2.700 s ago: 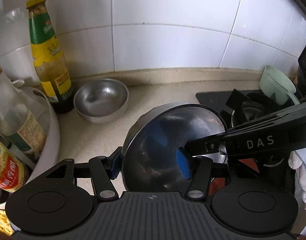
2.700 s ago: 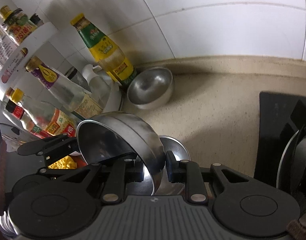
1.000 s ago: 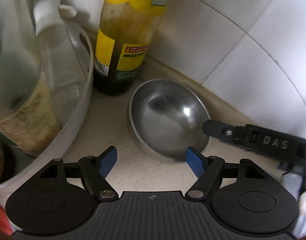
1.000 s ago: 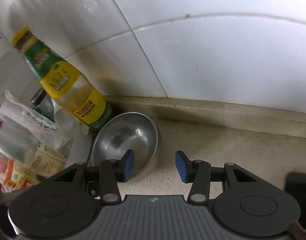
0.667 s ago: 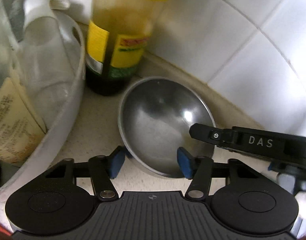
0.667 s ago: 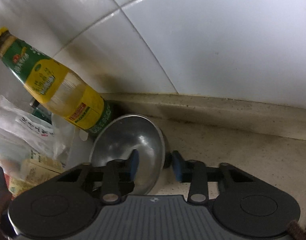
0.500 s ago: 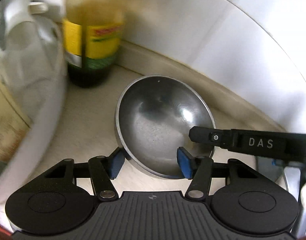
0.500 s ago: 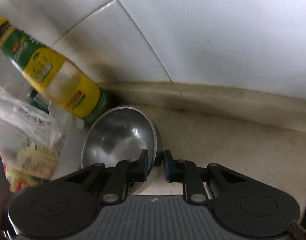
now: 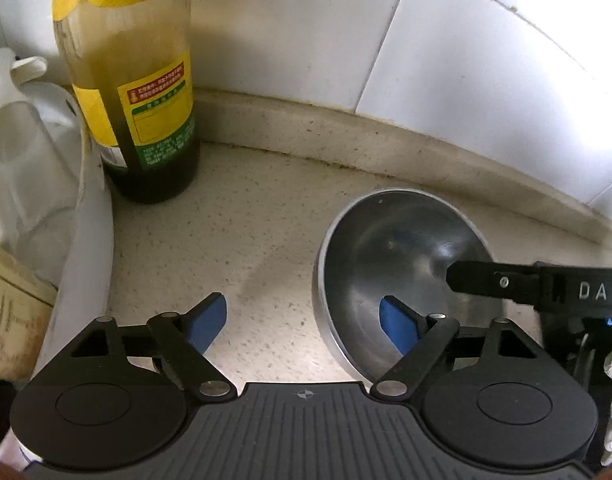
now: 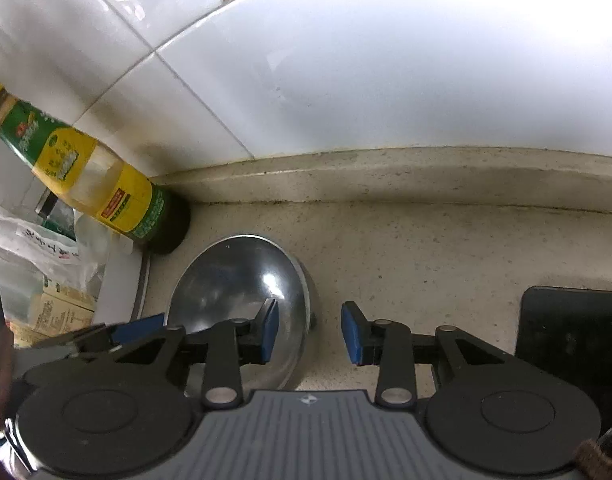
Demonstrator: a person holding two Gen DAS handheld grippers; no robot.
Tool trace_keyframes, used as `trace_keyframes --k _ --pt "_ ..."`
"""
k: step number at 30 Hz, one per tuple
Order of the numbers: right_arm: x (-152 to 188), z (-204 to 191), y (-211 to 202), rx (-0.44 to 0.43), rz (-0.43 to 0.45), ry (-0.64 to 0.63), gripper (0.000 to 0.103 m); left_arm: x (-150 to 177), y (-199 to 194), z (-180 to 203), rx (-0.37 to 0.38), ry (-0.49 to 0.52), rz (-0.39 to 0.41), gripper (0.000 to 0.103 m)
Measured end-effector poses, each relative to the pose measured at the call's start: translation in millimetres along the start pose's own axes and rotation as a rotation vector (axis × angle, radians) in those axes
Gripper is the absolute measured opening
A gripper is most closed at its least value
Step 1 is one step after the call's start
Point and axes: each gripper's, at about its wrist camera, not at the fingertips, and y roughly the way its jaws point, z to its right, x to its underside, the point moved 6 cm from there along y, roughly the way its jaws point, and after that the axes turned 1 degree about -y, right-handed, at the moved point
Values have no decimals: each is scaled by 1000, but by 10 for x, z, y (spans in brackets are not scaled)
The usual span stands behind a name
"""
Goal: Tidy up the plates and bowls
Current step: 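Lift and carry the second steel bowl with both tools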
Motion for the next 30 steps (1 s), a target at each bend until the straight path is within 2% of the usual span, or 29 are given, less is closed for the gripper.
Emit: trace_keyframes --k 4,7,9,10,11,12,19,30 --pt "32 -2 58 20 1 -36 36 14 121 41 -55 72 8 88" --pt "83 -16 121 17 -18 -34 36 -1 151 77 -33 84 5 85" --pt "127 -11 152 19 -31 -46 34 0 127 116 -10 104 5 76" --pt "155 -12 172 9 -44 -45 20 4 127 171 7 124 2 66" --pt "170 -20 187 -4 -48 -40 20 12 116 216 22 141 1 55" --pt "175 -32 187 -8 -52 -39 20 16 104 249 34 150 -1 50" --pt "163 -57 23 -11 -32 -30 19 -34 -50 330 30 170 43 51" --pt "33 -298 -540 -8 84 -62 19 -134 -714 496 47 197 160 52"
